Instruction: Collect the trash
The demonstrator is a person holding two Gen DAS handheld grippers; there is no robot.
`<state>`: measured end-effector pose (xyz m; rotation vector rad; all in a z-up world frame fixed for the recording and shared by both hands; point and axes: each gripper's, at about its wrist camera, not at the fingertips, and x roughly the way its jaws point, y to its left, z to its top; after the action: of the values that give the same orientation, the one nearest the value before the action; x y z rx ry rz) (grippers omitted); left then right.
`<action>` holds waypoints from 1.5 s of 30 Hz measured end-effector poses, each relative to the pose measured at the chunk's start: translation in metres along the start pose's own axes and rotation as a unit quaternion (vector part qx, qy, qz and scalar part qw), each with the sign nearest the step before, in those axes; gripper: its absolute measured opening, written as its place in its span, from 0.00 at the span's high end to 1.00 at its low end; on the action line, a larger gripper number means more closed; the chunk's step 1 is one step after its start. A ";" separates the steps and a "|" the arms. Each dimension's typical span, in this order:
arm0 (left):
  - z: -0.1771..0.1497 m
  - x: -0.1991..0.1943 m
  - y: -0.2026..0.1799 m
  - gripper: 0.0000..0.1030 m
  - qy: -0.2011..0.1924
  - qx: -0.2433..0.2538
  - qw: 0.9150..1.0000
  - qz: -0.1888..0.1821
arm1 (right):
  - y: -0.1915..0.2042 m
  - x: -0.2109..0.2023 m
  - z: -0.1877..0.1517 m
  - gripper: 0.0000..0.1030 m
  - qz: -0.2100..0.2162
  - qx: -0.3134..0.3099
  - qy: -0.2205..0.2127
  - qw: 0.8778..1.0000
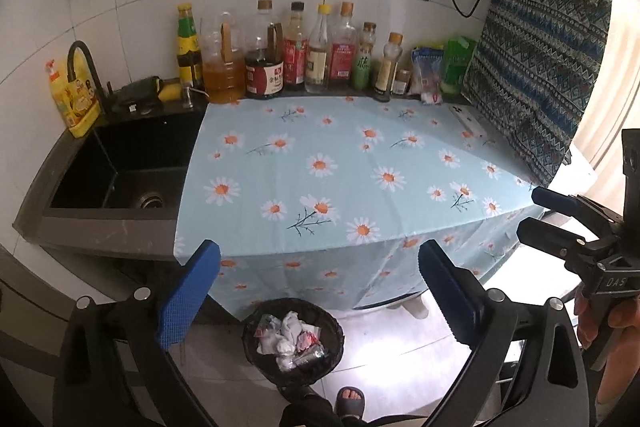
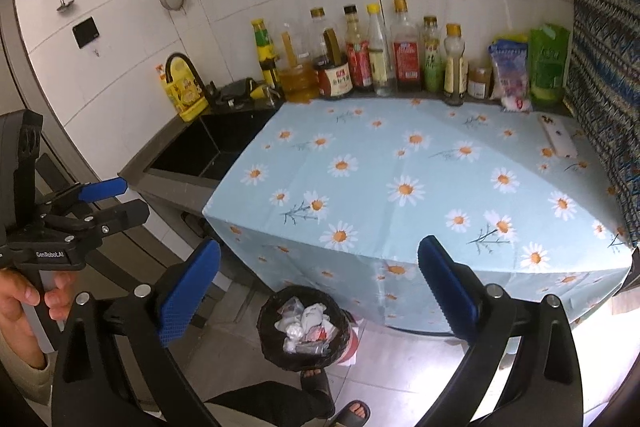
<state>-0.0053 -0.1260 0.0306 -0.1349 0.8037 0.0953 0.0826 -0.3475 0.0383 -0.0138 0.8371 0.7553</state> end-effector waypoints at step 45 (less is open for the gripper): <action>-0.015 -0.009 -0.011 0.07 -0.002 -0.020 1.000 0.011 | 0.000 -0.014 -0.004 0.05 0.004 -0.016 -0.005 1.000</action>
<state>-0.0213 -0.1394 0.0277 -0.1631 0.7994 0.1323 0.0741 -0.3566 0.0451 -0.0349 0.8166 0.7755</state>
